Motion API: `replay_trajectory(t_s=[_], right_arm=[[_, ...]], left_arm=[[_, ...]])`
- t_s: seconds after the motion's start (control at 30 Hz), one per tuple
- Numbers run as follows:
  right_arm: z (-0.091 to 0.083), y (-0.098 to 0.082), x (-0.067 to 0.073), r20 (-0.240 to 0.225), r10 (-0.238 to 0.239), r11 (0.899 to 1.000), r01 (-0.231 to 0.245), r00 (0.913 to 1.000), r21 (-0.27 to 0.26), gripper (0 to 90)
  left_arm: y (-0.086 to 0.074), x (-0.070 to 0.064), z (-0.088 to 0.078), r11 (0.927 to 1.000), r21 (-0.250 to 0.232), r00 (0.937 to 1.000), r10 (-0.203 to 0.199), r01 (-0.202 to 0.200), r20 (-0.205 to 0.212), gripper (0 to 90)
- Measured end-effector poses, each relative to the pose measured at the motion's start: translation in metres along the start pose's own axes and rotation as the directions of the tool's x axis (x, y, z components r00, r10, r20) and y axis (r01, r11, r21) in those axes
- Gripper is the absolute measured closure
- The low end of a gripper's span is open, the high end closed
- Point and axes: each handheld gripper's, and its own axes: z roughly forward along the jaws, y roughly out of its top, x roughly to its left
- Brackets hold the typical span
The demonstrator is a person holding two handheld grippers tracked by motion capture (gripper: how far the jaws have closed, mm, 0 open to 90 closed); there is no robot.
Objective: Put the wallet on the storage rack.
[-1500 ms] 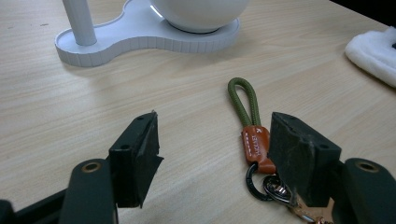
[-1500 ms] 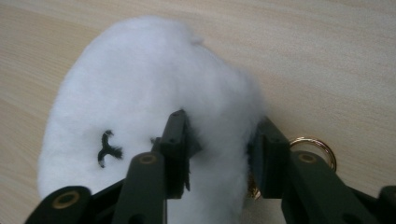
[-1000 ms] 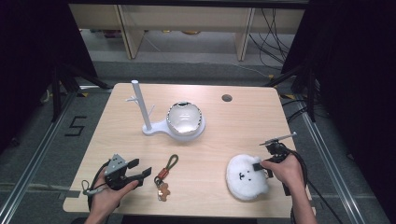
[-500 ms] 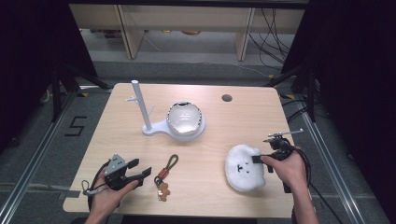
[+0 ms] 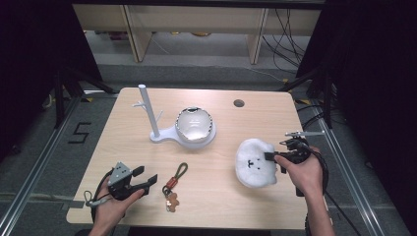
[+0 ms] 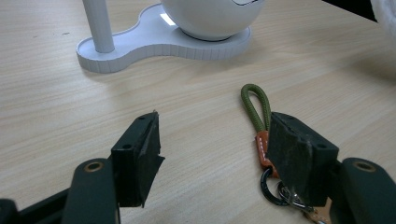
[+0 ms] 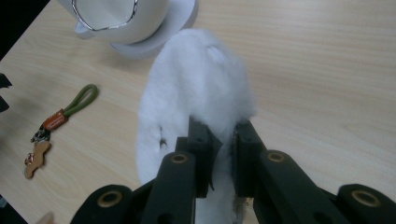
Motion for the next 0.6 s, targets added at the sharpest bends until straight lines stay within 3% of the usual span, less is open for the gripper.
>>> replay_trajectory(t_s=[0.1,0.33,0.37,0.6], right_arm=[[0.000,0.001,0.001,-0.019,0.003,0.999,-0.003,0.9998,-0.035,81.6],[-0.002,0.006,0.005,0.003,-0.002,0.997,0.003,1.0000,-0.076,81.6],[-0.001,0.008,0.005,-0.016,-0.017,0.994,0.016,0.9997,-0.107,81.6],[-0.001,0.013,0.009,-0.005,-0.032,0.991,0.031,0.9995,-0.129,81.6]], left_arm=[[0.000,0.000,0.000,1.0000,-0.002,1.0000,-0.005,0.005,-0.004,34.2],[-0.001,0.001,0.000,1.0000,0.007,0.9999,-0.002,0.002,-0.013,34.1],[-0.001,0.001,0.000,1.0000,0.006,0.9999,-0.002,0.002,-0.014,34.1],[-0.001,0.001,0.000,1.0000,-0.001,0.9999,-0.006,0.006,-0.011,34.1]])
